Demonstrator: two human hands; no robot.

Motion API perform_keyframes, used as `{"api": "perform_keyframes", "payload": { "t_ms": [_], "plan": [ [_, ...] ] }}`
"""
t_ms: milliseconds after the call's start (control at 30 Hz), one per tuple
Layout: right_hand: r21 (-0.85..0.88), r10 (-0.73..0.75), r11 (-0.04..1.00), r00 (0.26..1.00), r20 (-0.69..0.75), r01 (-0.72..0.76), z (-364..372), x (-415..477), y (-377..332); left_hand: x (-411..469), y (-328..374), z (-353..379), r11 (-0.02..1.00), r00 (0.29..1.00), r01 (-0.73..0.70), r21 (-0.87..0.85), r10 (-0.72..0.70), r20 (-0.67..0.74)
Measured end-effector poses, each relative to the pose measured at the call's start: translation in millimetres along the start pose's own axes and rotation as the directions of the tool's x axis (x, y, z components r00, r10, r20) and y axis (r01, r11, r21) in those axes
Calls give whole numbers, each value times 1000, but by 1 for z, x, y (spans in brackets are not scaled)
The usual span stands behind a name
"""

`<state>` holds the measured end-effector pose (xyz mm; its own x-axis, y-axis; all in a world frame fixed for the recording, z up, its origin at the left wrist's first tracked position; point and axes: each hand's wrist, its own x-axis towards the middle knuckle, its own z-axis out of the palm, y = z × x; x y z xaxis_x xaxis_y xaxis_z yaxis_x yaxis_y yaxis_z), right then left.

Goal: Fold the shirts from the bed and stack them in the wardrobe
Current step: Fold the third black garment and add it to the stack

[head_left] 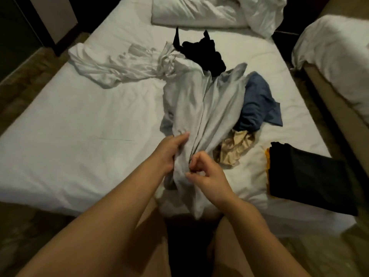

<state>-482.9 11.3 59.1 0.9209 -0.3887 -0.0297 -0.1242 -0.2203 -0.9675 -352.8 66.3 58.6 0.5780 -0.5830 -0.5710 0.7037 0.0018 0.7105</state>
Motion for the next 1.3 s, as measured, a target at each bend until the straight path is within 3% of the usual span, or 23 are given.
{"api": "perform_keyframes", "payload": {
  "t_ms": [67,167,233,300,433,633,767,900,967,1067,1200,1300],
  "plan": [
    [80,16,997,994,-105,-8,-5,1,-6,-5,2,6,982,989,-143,124,147,-29],
    [43,66,998,937,-344,-54,-17,14,-14,-26,8,8,895,947,-294,336,320,-24],
    [60,146,989,921,-361,-133,-20,24,-23,-42,7,6,819,925,-344,460,380,16],
    [128,231,971,929,-290,-201,-19,32,-33,-57,6,5,777,912,-380,502,404,64],
    [165,309,945,934,-178,-282,-9,32,-50,-79,4,4,767,918,-392,509,362,161],
    [170,185,972,974,-129,-162,-14,10,-60,-99,7,-4,876,939,-274,397,153,310],
    [320,183,934,982,-50,-158,-15,-2,-67,-98,7,-2,954,970,-172,246,121,210],
    [484,154,869,986,-67,-103,-20,-9,-71,-98,13,3,970,991,-102,220,81,104],
    [476,149,872,988,-27,-118,-23,-15,-74,-100,17,6,985,994,-90,144,79,78],
    [390,117,915,993,-7,-105,-27,-21,-69,-101,16,10,977,981,-182,116,171,95],
    [338,155,936,977,-149,-97,-34,-23,-68,-105,20,17,892,917,-398,215,395,57],
    [381,265,903,956,-128,-199,-37,-18,-58,-107,32,23,812,865,-501,300,482,139]
  ]
}}
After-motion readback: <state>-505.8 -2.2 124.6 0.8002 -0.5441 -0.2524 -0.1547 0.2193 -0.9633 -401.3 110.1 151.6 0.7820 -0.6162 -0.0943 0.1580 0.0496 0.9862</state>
